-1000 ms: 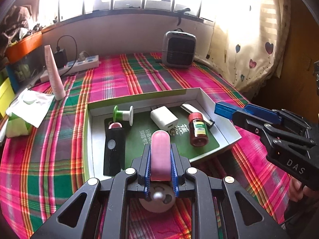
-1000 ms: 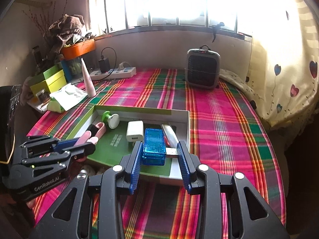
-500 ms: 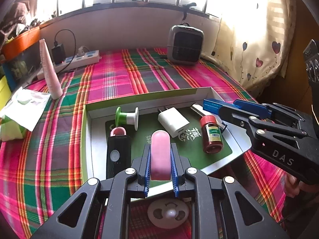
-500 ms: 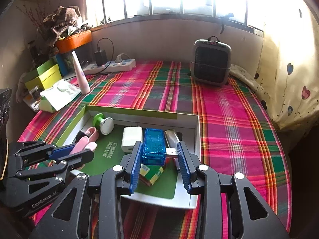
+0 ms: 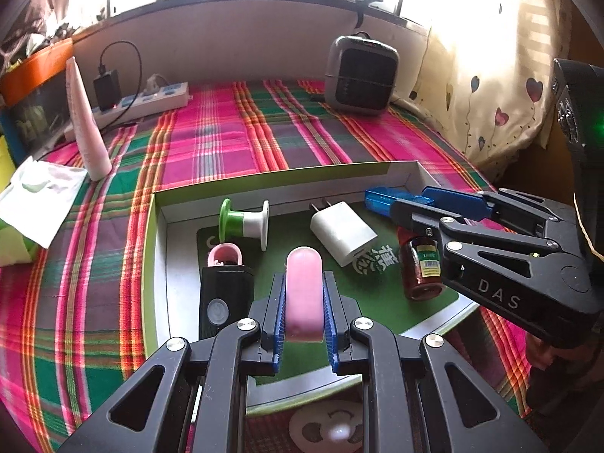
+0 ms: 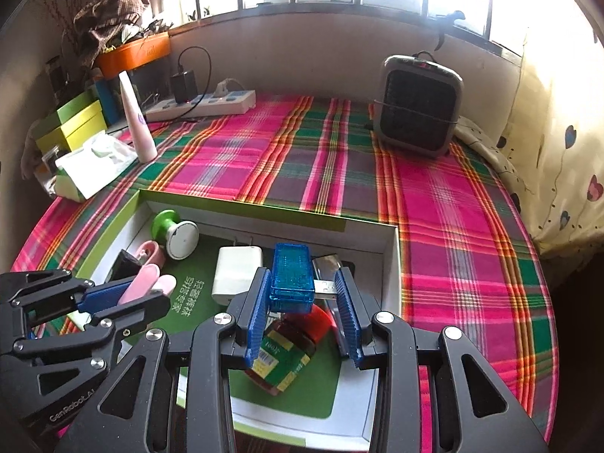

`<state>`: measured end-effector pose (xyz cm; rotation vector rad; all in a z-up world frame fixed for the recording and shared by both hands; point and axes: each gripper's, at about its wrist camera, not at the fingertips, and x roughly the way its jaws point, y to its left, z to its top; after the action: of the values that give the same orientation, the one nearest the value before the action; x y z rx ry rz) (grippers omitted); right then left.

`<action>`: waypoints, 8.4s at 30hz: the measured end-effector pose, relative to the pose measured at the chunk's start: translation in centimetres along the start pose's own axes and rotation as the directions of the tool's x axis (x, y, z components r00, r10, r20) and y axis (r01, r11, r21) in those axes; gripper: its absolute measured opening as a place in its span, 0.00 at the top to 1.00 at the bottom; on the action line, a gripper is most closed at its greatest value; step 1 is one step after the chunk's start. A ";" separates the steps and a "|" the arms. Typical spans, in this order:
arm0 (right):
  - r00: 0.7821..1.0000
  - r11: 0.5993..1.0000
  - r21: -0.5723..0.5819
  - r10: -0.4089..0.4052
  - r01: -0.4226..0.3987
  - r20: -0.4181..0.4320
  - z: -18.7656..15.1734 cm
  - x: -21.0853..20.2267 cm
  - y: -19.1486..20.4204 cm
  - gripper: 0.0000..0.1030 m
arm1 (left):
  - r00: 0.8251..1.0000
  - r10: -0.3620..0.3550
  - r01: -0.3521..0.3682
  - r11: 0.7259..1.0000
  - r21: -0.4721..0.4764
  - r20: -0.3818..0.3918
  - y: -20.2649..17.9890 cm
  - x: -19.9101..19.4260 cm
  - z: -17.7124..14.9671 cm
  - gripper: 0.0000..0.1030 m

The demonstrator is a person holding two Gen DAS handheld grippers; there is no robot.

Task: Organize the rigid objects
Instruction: 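Lower the pink cylinder and USB stick into the tray and open both tools, then withdraw both tools from the tray toward the white round object, then grasp the white round ball-shaped object with the left tool, then grasp the white-capped jar with the right tool while the left tool holds the white object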

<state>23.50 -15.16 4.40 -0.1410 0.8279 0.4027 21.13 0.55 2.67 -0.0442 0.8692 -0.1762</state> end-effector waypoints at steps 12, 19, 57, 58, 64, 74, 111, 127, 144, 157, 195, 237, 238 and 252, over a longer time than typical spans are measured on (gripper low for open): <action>1.000 1.000 -0.012 -0.007 0.006 -0.019 -0.1 1.3 0.2 0.64 | 1.000 -0.006 0.006 1.000 -0.005 -0.016 0.2 0.9 0.0 0.84; 1.000 1.000 -0.017 -0.004 0.003 -0.026 -0.2 1.6 0.3 0.64 | 1.000 -0.006 0.006 1.000 -0.009 -0.025 0.2 1.3 -0.1 0.84; 0.999 1.000 0.002 0.001 0.000 -0.033 -0.5 1.5 0.2 0.64 | 0.999 -0.014 0.013 1.000 -0.022 -0.036 0.3 1.5 -0.4 0.75; 0.999 1.000 0.001 0.001 -0.001 -0.032 -0.5 1.4 0.2 0.64 | 0.999 -0.011 0.010 1.000 -0.023 -0.034 0.3 1.5 -0.4 0.73; 0.999 1.000 0.004 -0.005 0.005 -0.032 -0.5 1.3 0.2 0.64 | 0.999 -0.003 0.002 1.000 -0.028 -0.033 0.3 1.3 -0.5 0.67; 1.000 1.000 0.006 -0.005 0.005 -0.029 -0.8 0.8 0.5 0.57 | 1.000 0.000 -0.001 1.000 -0.029 -0.017 0.2 0.5 -0.6 0.63; 0.998 0.997 0.075 0.013 -0.018 0.059 -4.6 -6.1 1.7 0.45 | 0.997 0.021 -0.014 0.996 -0.085 0.080 0.8 -7.0 -4.9 0.57; 0.998 0.995 0.088 0.039 -0.043 0.050 -7.5 -7.5 2.5 0.44 | 0.998 -0.011 0.017 0.996 -0.091 0.065 0.9 -8.1 -7.7 0.57; 0.999 0.991 0.128 0.037 -0.040 0.022 -9.8 -8.2 1.7 0.44 | 0.997 -0.071 0.072 0.995 -0.074 0.021 -0.2 -6.3 -8.2 0.55; 1.000 0.990 0.138 0.027 -0.026 -0.003 -10.5 -8.0 1.3 0.44 | 0.997 -0.077 0.078 0.995 -0.068 0.013 -0.4 -5.5 -7.8 0.54; 0.994 0.994 0.090 -0.060 0.068 -0.090 -11.1 -6.0 1.7 0.42 | 0.999 -0.033 0.032 0.996 -0.080 -0.006 0.3 -3.5 -7.6 0.58; 0.998 0.995 0.092 0.044 -0.040 -0.044 -8.9 -5.3 5.1 0.35 | 0.999 -0.019 0.028 0.983 -0.183 0.048 4.5 -5.8 -9.1 0.70; 0.998 0.995 0.088 0.049 -0.045 -0.043 -8.7 -5.2 5.4 0.35 | 0.999 -0.019 0.028 0.982 -0.185 0.049 4.6 -5.8 -9.2 0.70; 0.997 0.994 0.092 0.068 -0.065 -0.037 -7.5 -3.3 7.1 0.35 | 0.998 -0.031 0.041 0.978 -0.203 0.054 5.2 -5.9 -9.3 0.70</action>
<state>13.51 -11.70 2.05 -0.0375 0.8908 0.4254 11.02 6.99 0.50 -0.2550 0.8340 -0.1190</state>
